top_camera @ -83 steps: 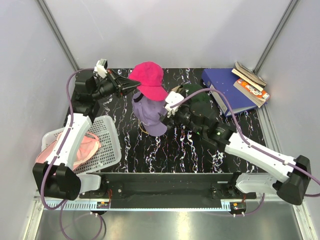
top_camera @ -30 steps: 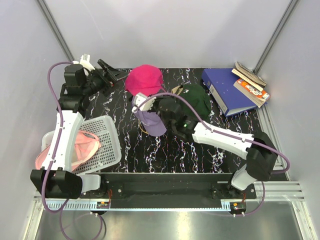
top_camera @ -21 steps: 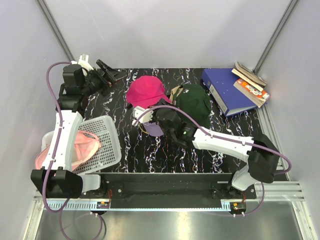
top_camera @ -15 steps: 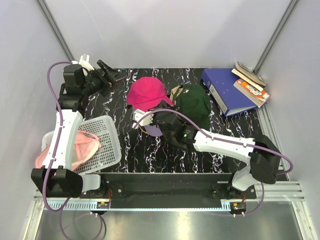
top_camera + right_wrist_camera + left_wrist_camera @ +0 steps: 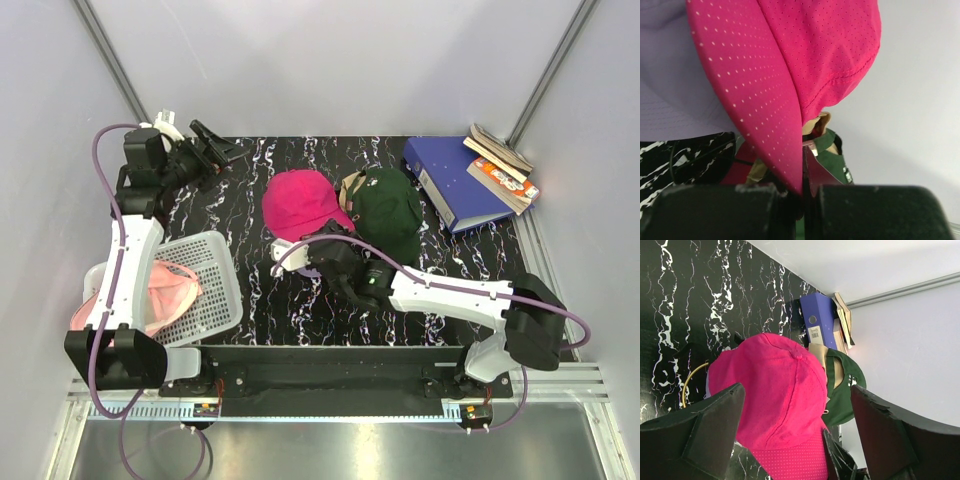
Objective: Stack the hats
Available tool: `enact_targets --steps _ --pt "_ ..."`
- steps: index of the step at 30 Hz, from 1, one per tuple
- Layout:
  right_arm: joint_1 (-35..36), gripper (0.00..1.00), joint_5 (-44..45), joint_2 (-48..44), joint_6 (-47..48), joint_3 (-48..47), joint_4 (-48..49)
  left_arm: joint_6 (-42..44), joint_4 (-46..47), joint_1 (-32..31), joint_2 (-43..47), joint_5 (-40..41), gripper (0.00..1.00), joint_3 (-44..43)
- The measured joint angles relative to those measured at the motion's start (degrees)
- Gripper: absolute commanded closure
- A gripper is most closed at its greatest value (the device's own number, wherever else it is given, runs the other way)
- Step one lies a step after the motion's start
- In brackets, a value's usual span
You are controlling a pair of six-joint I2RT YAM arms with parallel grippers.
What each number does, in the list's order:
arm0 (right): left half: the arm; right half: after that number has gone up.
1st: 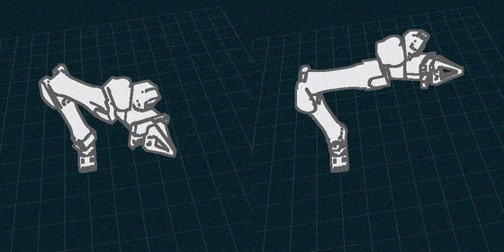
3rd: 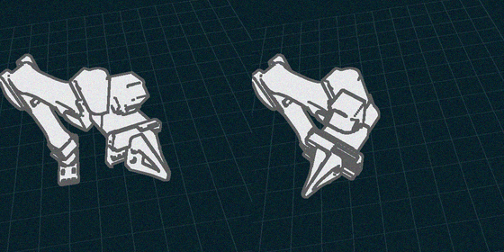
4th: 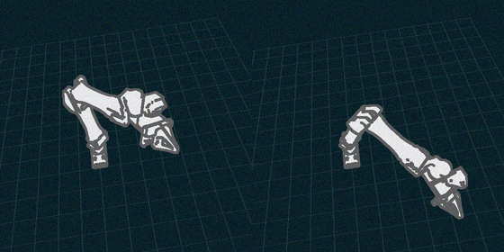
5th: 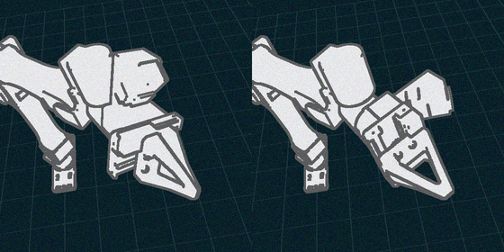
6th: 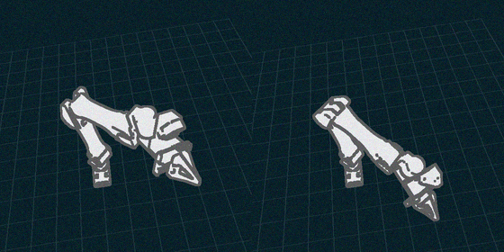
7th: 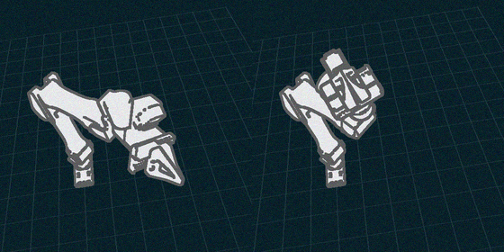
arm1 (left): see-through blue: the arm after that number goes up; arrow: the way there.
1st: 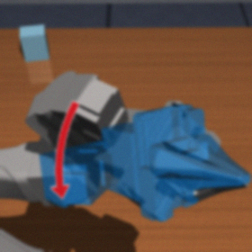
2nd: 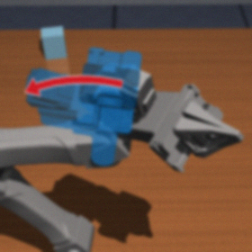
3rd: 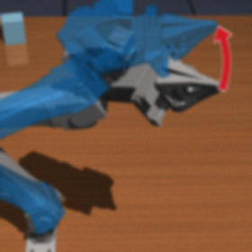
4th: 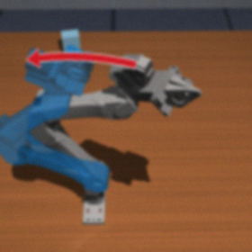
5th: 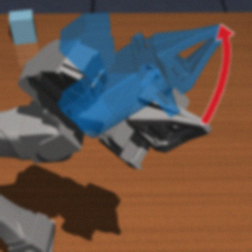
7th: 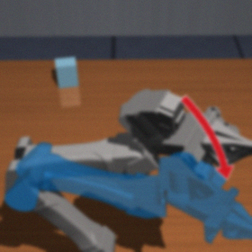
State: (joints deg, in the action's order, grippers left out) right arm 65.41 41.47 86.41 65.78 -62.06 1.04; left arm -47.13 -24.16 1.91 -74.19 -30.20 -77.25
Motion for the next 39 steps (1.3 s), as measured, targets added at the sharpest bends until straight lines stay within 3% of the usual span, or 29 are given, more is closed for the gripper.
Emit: enact_targets --steps 9,26,28,29,31,32,35,39 --pt "0.83 1.00 -0.13 -0.63 -6.40 2.71 -5.33 0.52 -0.20 1.49 -0.28 -0.28 0.10 0.02" --pt "1.36 0.99 -0.70 0.35 -12.15 3.17 -5.46 4.17 -2.25 5.95 -1.20 -0.17 0.09 1.55" --pt "1.42 0.89 -1.05 0.35 -12.28 3.19 -5.79 4.87 -2.86 6.84 -1.33 -0.13 0.09 1.64" --pt "1.42 0.73 -1.18 0.35 -12.35 3.19 -5.90 5.16 -3.17 7.21 -1.40 -0.13 0.09 1.66" --pt "1.42 0.61 -1.70 0.35 -12.94 3.17 -6.45 5.42 -3.34 7.74 -1.53 -0.13 0.09 1.77" --pt "1.46 0.50 -2.10 0.37 -13.66 3.17 -7.26 5.55 -3.37 7.96 -1.64 -0.13 0.09 1.77" --pt "1.86 0.43 -3.78 1.36 -15.32 3.15 -10.84 5.77 -3.45 8.33 -1.90 -0.13 0.09 1.77" --pt "2.05 0.26 -6.01 1.53 -16.94 2.10 -13.99 6.16 -3.52 8.74 -2.14 -0.15 0.09 1.77"
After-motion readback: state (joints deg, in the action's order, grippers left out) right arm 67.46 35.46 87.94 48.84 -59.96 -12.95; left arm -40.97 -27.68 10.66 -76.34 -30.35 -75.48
